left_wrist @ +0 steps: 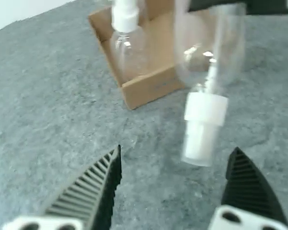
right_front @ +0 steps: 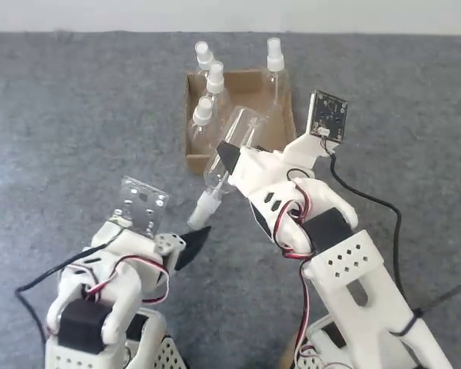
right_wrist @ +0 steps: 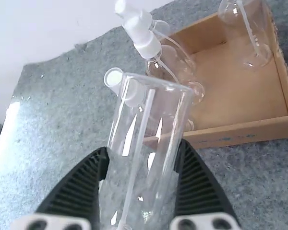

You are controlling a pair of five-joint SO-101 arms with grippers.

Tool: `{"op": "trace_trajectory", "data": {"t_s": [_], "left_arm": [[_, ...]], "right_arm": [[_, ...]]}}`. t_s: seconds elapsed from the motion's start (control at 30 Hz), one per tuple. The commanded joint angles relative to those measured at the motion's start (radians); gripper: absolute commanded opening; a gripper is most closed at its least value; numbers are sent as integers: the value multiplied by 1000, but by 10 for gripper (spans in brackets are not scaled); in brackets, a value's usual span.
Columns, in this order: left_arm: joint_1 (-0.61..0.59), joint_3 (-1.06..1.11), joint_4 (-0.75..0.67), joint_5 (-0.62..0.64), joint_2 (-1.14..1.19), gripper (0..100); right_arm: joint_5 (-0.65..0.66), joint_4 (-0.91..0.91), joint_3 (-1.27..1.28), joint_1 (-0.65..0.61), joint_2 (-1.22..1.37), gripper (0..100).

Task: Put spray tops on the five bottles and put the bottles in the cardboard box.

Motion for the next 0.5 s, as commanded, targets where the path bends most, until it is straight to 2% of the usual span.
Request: {"op": "trace_trajectory", "data": {"t_s": [0.0, 0.13, 0.33, 0.47], "left_arm": [[57, 16, -54, -15, 5, 323], [57, 99, -132, -29, 5, 233], [55, 114, -138, -183, -5, 18], [-14, 133, -137, -242, -5, 9]], "right_arm": [[-9, -19, -12, -10, -54, 6], [-9, -16, -11, -28, -56, 6], [-8, -16, 37, -16, -68, 6], [-5, -18, 120, -1, -128, 6]]}}
